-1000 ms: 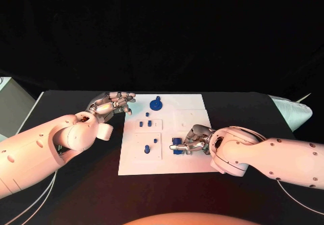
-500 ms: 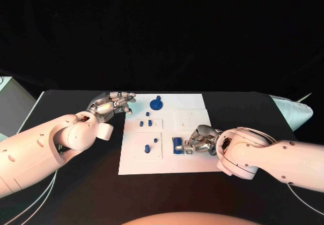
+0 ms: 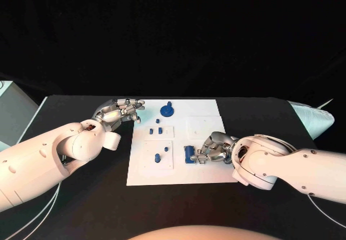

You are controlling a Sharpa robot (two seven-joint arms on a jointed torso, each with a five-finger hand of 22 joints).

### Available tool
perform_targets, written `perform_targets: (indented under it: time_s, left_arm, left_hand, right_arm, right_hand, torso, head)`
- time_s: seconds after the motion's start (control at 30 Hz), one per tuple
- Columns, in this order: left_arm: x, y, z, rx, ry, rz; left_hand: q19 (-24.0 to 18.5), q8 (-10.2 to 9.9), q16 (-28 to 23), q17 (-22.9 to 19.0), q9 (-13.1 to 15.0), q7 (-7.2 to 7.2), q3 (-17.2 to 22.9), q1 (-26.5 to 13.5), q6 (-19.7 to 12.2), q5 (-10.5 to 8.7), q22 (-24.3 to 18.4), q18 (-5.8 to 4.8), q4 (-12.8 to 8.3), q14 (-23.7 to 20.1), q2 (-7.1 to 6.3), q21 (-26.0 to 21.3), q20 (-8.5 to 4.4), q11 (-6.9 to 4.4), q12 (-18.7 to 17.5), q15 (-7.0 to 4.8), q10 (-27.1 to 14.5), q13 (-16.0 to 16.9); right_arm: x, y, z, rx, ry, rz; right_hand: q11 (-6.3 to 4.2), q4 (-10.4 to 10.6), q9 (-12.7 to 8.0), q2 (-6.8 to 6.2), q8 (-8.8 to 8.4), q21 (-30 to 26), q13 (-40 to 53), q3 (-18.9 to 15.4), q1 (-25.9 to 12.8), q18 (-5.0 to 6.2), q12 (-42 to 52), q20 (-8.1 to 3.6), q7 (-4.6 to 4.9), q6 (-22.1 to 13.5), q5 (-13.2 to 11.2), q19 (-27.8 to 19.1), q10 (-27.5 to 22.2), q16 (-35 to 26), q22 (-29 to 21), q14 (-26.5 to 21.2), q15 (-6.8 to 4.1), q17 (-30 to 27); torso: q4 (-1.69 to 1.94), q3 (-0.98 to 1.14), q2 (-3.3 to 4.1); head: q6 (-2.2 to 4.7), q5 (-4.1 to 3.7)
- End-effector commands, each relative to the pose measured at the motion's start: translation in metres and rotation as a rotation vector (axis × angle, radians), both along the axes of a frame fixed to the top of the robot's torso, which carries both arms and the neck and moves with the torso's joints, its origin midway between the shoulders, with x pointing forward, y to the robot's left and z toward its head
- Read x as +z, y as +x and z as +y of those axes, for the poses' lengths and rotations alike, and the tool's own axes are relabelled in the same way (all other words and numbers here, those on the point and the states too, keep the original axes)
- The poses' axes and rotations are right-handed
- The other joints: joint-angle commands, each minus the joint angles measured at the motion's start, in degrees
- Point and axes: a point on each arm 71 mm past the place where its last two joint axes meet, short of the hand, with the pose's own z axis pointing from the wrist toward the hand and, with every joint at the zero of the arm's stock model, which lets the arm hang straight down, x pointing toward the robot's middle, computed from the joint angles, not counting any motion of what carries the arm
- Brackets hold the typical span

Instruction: Assemble the parts on the task board

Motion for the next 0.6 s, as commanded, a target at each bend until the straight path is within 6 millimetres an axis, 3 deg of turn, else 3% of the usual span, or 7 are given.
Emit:
perform_targets:
  time_s: [0.03,0.17,0.27,0.6]
  left_arm:
    - [0.000,-0.001,-0.002,-0.016,-0.008,0.003]
    - [0.000,-0.001,-0.002,-0.018,-0.011,0.009]
    - [-0.001,-0.001,-0.003,-0.018,-0.012,0.011]
    - [-0.001,-0.001,-0.001,-0.015,-0.010,0.012]
  left_hand:
    - [0.6,0.2,-0.2,-0.1,0.1,0.18,0.0,-0.4,0.0,-0.02,-0.2,0.37,0.7,-0.1,0.36,-0.4,-0.02,-0.04,0.2,-0.22,-0.4,-0.1]
    - [0.6,0.2,-0.2,-0.1,0.1,0.20,-0.1,-0.5,0.0,-0.01,-0.2,0.37,0.8,-0.1,0.42,-0.5,-0.01,-0.03,0.2,-0.21,-0.4,-0.1]
    - [0.6,0.2,-0.2,-0.1,0.1,0.20,-0.1,-0.5,0.0,-0.01,-0.2,0.37,0.8,-0.1,0.42,-0.5,-0.01,-0.03,0.2,-0.21,-0.4,-0.1]
    - [0.6,0.2,-0.2,-0.1,0.1,0.20,-0.1,-0.5,0.0,-0.01,-0.2,0.37,0.8,-0.1,0.42,-0.5,-0.01,-0.03,0.2,-0.21,-0.4,-0.1]
  right_arm:
    - [-0.001,0.001,0.002,0.021,-0.009,-0.004]
    - [-0.003,0.002,0.008,0.030,-0.012,-0.001]
    - [-0.004,0.002,0.011,0.035,-0.014,0.001]
    - [-0.006,0.004,0.012,0.019,-0.022,-0.015]
  right_hand:
    - [-0.34,0.0,-0.2,1.04,0.28,0.3,10.1,0.3,0.9,-0.57,0.4,-0.28,-0.30,0.1,1.1,2.5,2.3,0.2,5.6,6.0,-0.52,15.1]
    - [-0.41,-0.1,-0.4,1.71,0.08,0.4,10.3,0.2,2.4,-0.59,0.4,-0.31,-0.36,0.1,3.6,2.5,2.4,0.2,5.8,6.0,-0.57,15.1]
    - [-0.44,-0.2,-0.7,2.04,-0.17,0.4,10.3,1.0,4.8,-0.59,0.4,-0.35,-0.38,0.1,1.9,2.5,2.4,0.2,5.8,6.0,-0.61,15.1]
    - [-0.50,-0.1,-0.9,2.42,-0.25,0.5,10.4,1.7,6.1,-0.63,0.5,-0.37,-0.46,0.4,2.0,2.6,2.5,0.2,6.0,6.0,-0.65,15.1]
  torso:
    - [0.00,-0.07,0.02]
    - [0.03,-0.05,0.02]
    - [0.07,-0.05,0.03]
    - [-0.06,-0.01,0.00]
  head:
    - [-0.03,0.10]
    - [-0.10,0.11]
    - [-0.22,0.16]
    - [-0.30,0.28]
